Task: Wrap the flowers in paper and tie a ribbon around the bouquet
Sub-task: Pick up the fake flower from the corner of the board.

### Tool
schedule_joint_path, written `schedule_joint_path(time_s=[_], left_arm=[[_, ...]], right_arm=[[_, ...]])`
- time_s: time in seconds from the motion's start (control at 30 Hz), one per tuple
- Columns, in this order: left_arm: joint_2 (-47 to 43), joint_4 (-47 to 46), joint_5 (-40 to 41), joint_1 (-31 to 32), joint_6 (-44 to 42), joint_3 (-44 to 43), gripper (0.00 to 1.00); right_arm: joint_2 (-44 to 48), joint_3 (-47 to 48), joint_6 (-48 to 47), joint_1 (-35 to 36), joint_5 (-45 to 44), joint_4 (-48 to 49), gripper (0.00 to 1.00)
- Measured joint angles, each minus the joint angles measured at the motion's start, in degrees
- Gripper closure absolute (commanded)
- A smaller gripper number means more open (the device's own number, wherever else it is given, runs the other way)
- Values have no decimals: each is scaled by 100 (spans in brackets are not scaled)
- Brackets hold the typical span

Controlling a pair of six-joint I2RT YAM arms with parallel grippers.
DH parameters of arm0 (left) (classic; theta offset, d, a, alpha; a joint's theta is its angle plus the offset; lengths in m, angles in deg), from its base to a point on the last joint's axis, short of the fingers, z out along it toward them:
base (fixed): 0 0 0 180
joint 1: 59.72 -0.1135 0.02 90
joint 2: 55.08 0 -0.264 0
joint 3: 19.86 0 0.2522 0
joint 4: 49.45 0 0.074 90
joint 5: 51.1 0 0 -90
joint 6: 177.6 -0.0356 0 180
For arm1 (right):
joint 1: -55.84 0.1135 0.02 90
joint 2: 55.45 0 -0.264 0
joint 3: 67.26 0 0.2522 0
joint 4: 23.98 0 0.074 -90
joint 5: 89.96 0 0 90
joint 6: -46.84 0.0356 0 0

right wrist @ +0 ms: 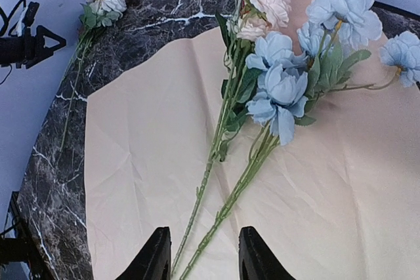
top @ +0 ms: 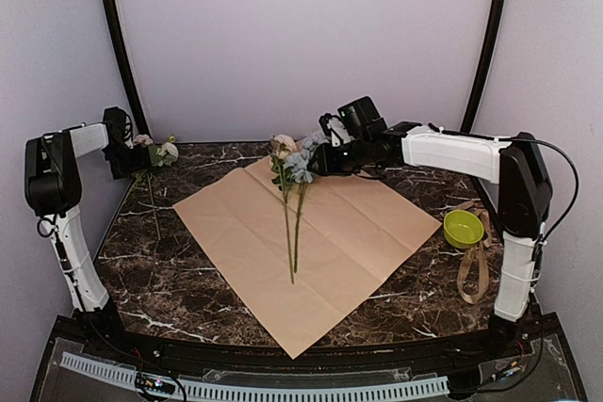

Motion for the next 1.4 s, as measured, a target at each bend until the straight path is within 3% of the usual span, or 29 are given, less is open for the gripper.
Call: schedule_joint_path(time_s=[0.13, 0.4, 0.7, 0.77, 1.03, 1.1, 1.4], left_arm=[[682, 136, 28, -103, -286, -422, 12], [1150, -81, -208, -339, -610, -728, 10], [1729, -133, -225, -463, -831, -1099, 24], [1735, -133, -264, -461, -911, -1099, 31], [1746, 13, -219, -396, -1318, -1099, 90], [1746, 20, -129, -389, -1456, -1099, 99], [1668, 234, 11, -260, -1499, -1097, 100]], right_arm=[[-2, -52, -136, 2, 9, -162, 63], [-2, -280, -275, 2, 20, -271, 63], [-7, -374, -306, 9, 31, -391, 63], [-15, -374, -306, 15, 48, -411, 63], [-140, -374, -308, 31, 61, -490, 62], [-153, -374, -310, 35, 63, -514, 62], [-153, -374, -374, 42, 55, -603, 62]])
